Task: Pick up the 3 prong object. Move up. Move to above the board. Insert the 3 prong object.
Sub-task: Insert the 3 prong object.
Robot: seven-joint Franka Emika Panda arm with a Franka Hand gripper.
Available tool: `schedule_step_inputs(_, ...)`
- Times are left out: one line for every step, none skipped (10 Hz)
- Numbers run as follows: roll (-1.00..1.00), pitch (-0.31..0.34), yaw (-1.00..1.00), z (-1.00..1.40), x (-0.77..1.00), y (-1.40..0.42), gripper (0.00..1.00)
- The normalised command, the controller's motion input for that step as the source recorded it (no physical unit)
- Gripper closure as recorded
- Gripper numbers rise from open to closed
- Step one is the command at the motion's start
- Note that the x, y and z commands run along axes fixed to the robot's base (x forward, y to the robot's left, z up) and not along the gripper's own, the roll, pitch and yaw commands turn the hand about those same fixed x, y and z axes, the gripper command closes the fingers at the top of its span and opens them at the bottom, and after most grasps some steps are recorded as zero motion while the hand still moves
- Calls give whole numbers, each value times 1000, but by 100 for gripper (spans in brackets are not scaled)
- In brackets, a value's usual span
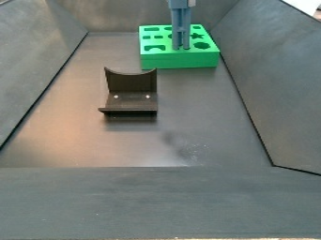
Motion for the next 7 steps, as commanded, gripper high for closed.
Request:
schedule_step_inputs(-137,-83,-260,-263,-129,0,100)
schedule_step_inputs(-127,-94,-283,-360,-174,0,100)
schedule_step_inputs(-116,-109,-334,-357,-214,-14,100)
schedule_step_inputs(-83,-27,-160,-49,-54,-26,100)
schedule_step_inputs(-66,-27,0,-131,0,-146,100)
schedule_step_inputs(-64,-14,94,-114,0,-143,100)
schedule_step_inputs(-91,-20,109,-129,0,-123,100)
